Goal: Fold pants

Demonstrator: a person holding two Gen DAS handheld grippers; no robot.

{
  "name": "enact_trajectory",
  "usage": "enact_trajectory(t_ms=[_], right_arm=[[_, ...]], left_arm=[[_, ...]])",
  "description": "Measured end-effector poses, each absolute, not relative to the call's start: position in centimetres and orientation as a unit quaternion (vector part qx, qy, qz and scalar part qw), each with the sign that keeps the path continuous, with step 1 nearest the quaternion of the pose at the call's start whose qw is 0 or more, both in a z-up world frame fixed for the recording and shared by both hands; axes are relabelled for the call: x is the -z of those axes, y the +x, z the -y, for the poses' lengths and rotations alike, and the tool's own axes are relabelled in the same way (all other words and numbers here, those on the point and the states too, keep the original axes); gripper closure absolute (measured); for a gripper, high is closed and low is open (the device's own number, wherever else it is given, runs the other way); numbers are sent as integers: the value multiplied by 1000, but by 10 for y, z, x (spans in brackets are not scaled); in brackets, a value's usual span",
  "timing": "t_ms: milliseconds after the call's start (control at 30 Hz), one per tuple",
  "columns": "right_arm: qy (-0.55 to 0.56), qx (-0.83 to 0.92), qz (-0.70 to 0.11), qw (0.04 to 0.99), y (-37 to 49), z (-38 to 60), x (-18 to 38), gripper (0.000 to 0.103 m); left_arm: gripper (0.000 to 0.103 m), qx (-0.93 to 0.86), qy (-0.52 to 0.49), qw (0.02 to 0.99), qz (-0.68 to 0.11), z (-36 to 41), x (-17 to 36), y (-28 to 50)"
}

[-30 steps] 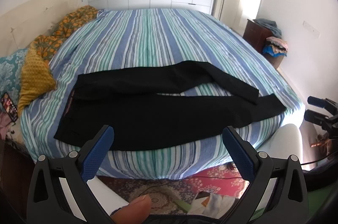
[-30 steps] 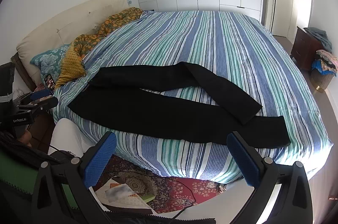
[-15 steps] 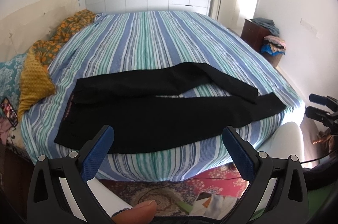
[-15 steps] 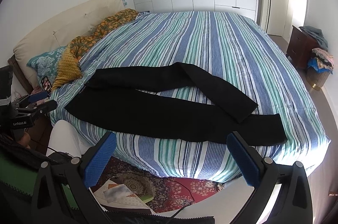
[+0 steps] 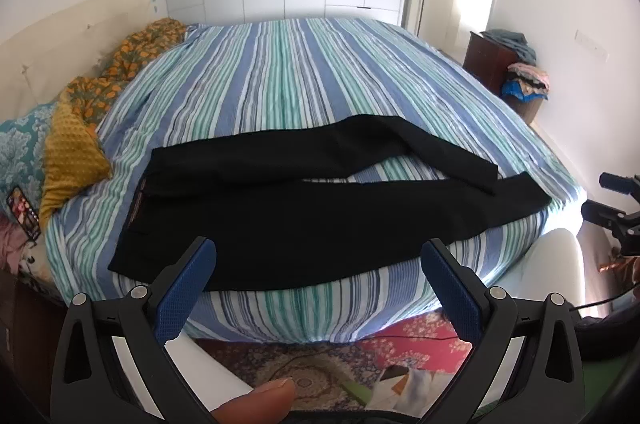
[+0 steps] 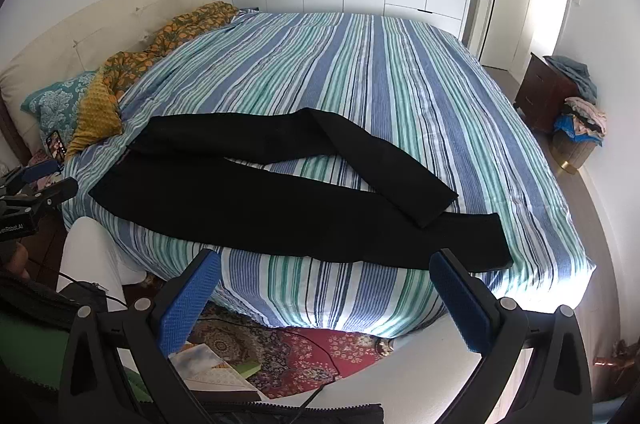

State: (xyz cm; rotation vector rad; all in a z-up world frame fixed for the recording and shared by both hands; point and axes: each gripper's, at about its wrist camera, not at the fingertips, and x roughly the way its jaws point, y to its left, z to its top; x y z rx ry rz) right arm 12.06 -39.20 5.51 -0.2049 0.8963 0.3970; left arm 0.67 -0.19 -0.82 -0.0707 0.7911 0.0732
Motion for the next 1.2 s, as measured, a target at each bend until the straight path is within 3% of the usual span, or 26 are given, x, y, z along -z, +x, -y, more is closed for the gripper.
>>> enact_trajectory(t_ms=[1200], right_arm=[[-98,-189,-424,880,117,391,-53,0]], left_arm=[[1,-42,-29,915,-401,9,5,9]])
